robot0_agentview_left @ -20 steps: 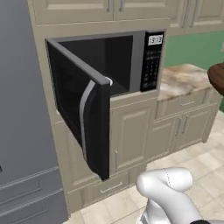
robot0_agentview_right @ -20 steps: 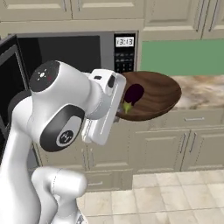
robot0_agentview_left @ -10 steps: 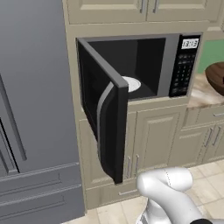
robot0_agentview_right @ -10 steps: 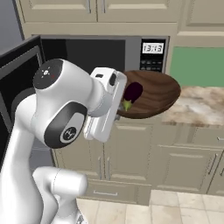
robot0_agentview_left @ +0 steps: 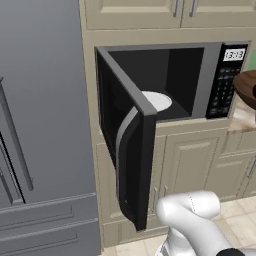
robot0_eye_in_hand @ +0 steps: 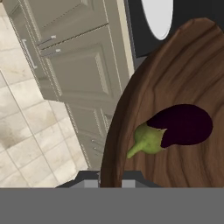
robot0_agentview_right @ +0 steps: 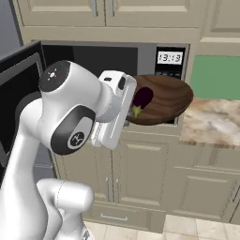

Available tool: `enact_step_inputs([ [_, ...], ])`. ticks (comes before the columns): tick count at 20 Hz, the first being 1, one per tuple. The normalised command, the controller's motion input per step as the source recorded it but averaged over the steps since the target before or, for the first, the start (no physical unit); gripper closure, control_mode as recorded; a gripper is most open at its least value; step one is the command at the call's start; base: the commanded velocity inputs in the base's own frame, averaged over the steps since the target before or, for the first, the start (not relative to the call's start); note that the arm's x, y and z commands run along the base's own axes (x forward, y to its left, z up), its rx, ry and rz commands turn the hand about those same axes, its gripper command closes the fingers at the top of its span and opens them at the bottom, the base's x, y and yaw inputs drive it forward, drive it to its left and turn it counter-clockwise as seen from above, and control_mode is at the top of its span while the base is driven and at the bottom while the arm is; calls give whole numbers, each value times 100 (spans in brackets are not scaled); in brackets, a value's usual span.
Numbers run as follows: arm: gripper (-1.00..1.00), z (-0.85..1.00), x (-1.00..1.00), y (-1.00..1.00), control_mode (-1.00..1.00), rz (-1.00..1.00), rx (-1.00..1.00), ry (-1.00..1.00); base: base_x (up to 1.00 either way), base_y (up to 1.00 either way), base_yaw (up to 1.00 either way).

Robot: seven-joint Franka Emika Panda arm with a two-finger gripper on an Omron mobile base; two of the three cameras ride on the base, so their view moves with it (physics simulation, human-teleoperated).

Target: Pick the eggplant from the sink and place it in the bowl. Then pick the bowl and place it in the microwave. Then close the microwave door and press the start button.

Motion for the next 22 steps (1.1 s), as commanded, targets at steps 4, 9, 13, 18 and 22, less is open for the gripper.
enact_step_inputs([
  [4,100,0,0,0,100,0,0,0,1,-4,7],
  [9,100,0,0,0,100,0,0,0,0,0,9],
  [13,100,-6,0,2,-100,8,0,1,0,1,7],
  [18,100,-3,-1,16,-100,14,0,2,0,0,0],
  [22,100,-30,5,45,-100,27,0,3,0,0,0],
])
